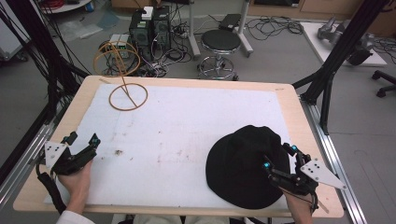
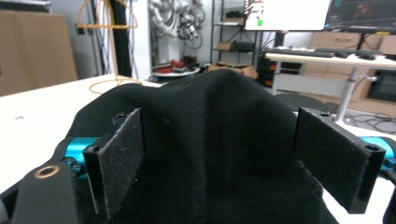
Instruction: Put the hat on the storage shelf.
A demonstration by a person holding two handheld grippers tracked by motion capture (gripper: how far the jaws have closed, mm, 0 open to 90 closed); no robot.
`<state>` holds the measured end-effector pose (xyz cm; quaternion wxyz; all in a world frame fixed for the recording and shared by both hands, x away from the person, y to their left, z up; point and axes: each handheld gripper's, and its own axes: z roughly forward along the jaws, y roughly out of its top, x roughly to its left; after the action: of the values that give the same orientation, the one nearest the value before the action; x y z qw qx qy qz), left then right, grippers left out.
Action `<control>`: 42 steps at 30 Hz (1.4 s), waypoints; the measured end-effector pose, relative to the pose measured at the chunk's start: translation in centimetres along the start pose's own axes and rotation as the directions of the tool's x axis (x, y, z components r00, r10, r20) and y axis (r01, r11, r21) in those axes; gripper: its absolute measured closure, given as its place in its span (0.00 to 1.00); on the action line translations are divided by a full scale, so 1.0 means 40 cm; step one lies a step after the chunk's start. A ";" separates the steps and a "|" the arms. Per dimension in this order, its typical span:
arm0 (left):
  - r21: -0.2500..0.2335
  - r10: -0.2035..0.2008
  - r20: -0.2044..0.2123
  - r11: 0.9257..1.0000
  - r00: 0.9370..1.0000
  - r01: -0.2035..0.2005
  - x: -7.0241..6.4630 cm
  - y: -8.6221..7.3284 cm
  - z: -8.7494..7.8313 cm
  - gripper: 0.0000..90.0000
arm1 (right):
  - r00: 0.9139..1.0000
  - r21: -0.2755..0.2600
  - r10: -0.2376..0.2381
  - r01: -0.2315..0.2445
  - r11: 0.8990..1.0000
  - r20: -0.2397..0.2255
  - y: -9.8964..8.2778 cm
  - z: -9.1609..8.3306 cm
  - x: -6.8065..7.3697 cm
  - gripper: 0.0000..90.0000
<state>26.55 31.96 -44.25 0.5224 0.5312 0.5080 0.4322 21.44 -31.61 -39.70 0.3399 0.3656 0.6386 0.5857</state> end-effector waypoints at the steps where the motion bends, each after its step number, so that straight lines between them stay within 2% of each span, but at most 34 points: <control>1: 0.000 0.000 0.002 1.000 1.000 0.000 0.000 0.000 0.000 0.27 | 1.000 0.008 -0.003 0.003 1.000 -0.009 0.000 0.002 0.001 0.18; 8: 0.002 -0.002 0.003 1.000 1.000 0.002 0.001 -0.001 0.000 0.27 | 0.998 0.058 -0.009 0.013 0.998 -0.068 0.001 0.008 0.004 0.18; 19: 0.002 -0.006 0.003 1.000 1.000 0.006 0.001 -0.001 0.001 0.27 | 0.994 0.132 -0.029 0.043 0.990 -0.103 -0.013 0.017 0.001 0.18; 26: 0.002 -0.006 0.002 1.000 1.000 0.006 0.000 -0.001 0.000 0.27 | 0.994 0.155 -0.020 0.036 0.987 -0.108 -0.023 0.018 -0.010 0.20; 36: 0.012 -0.004 0.002 1.000 1.000 0.004 0.000 -0.002 0.002 0.28 | 0.991 0.174 0.001 0.022 0.984 -0.134 -0.030 0.016 -0.014 0.33; 39: 0.014 -0.008 0.003 1.000 1.000 0.008 0.000 -0.003 0.002 0.28 | 0.989 0.175 0.004 0.022 0.984 -0.146 -0.030 0.016 -0.013 0.41; 42: 0.014 -0.010 0.004 1.000 1.000 0.010 0.001 -0.003 0.002 0.28 | 0.990 0.177 0.012 0.014 0.984 -0.143 -0.031 0.016 -0.015 0.53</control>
<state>26.65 32.00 -44.38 0.5219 0.5330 0.5128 0.4250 22.20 -31.87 -40.99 0.2593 0.3510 0.7113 0.5511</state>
